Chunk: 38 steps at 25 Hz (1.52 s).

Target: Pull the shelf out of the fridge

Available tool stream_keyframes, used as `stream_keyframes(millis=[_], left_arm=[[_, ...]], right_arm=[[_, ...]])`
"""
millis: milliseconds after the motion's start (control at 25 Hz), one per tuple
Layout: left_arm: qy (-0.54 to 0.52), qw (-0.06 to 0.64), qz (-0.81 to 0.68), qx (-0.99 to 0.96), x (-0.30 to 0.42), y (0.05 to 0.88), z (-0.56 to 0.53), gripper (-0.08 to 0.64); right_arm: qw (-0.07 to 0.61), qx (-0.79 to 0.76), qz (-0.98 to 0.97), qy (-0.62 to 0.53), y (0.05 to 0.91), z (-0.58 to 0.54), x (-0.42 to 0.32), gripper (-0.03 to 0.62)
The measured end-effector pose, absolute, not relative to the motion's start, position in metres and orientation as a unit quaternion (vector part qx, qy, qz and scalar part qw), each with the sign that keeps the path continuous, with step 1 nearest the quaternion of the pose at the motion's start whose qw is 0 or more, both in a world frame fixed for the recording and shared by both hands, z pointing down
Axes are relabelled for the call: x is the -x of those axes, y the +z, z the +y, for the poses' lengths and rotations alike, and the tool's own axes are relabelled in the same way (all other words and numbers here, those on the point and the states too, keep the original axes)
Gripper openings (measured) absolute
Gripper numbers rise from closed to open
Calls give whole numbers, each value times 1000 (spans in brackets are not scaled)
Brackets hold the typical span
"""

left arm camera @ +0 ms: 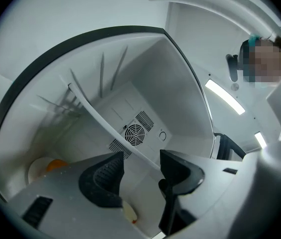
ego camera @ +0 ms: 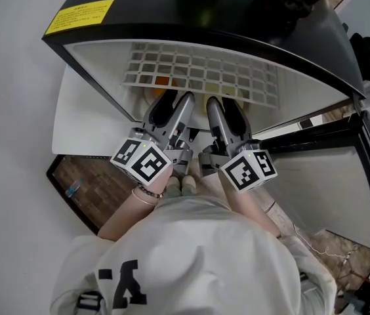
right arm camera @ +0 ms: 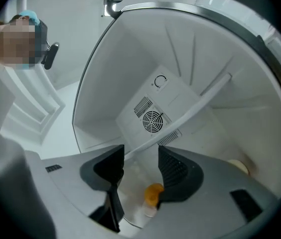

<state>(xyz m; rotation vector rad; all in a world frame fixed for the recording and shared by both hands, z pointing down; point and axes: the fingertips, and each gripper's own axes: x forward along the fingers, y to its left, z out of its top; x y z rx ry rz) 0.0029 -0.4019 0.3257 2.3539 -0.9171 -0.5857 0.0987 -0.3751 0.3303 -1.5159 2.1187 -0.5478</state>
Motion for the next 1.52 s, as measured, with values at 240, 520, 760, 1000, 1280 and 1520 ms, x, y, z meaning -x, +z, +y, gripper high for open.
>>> stream_keyframes(millis=[240,520,760,1000,1280,1520], left_arm=[[-239,271,-352,-864,-2,319,-415,215],[-234,288,-345,-862,-10,324,-427,218],[-227,296,-340,-863,-15,322,-436,229],[-225,297,-340,-864,-18,320,-445,230],[-206,266,-339,-879,-22,317,-450,244],[-189,251,-348,-883,-25,316,-454,256]], right_arm=[[247,550,770,-211,328,-387,-100,215],[254,551,766,-213,324,-399,-107,215],[262,545,764,-227,323,-406,-106,219],[256,544,765,-232,322,-415,-105,222],[245,547,769,-222,321,-421,-104,232],[244,550,766,-225,321,-426,-105,233]])
